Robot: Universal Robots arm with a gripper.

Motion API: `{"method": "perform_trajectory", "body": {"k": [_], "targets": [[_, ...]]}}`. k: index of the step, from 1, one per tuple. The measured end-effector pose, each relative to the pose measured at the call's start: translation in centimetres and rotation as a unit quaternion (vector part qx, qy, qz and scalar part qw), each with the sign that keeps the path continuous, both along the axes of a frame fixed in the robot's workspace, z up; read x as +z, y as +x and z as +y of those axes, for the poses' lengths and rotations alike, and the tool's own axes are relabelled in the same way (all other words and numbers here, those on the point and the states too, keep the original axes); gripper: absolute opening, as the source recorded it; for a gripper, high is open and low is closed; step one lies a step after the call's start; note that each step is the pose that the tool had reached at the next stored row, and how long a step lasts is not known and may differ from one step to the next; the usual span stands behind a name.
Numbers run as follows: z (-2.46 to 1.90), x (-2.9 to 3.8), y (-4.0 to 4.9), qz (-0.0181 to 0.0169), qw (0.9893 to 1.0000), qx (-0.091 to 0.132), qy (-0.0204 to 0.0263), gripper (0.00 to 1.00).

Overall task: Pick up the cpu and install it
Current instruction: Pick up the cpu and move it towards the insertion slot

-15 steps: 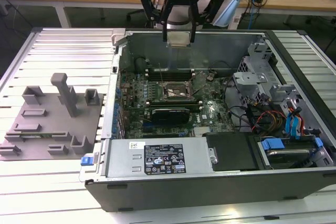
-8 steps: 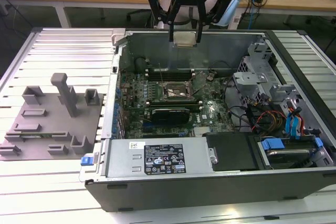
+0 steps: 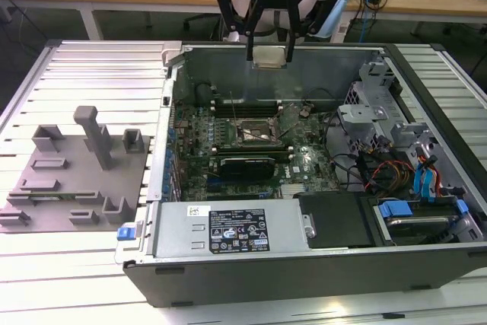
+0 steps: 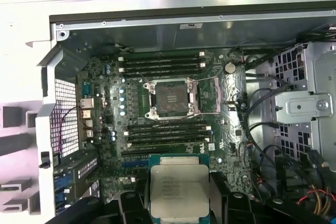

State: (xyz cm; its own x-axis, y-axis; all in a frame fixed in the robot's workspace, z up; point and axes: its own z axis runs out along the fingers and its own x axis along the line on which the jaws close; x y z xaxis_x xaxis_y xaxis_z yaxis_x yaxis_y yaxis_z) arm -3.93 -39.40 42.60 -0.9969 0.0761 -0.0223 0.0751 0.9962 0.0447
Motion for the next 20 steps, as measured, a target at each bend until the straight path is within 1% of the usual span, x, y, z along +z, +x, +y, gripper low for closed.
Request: {"method": "perform_trajectory", "body": {"k": [2, 5, 6, 8, 10, 11, 13, 20], "targets": [[0.34, -0.36, 0.06, 0.0009, 1.0000, 0.000, 0.0000, 0.54], [1.21, -1.06, 0.10, 0.0030, 1.0000, -0.002, 0.0000, 0.54], [1.40, -1.26, 0.11, 0.0036, 1.0000, -0.002, 0.0000, 0.54], [1.73, -1.60, 0.13, 0.0048, 1.0000, -0.003, 0.0000, 0.54], [1.95, -1.98, 0.19, 0.0061, 1.0000, -0.004, 0.0000, 0.54], [2.02, -2.21, 0.25, 0.0072, 1.0000, -0.005, 0.0001, 0.54], [2.05, -2.43, 0.45, 0.0099, 0.9999, -0.005, 0.0000, 0.54], [2.10, -2.84, 0.92, 0.0161, 0.9998, -0.007, 0.0000, 0.54]]}}
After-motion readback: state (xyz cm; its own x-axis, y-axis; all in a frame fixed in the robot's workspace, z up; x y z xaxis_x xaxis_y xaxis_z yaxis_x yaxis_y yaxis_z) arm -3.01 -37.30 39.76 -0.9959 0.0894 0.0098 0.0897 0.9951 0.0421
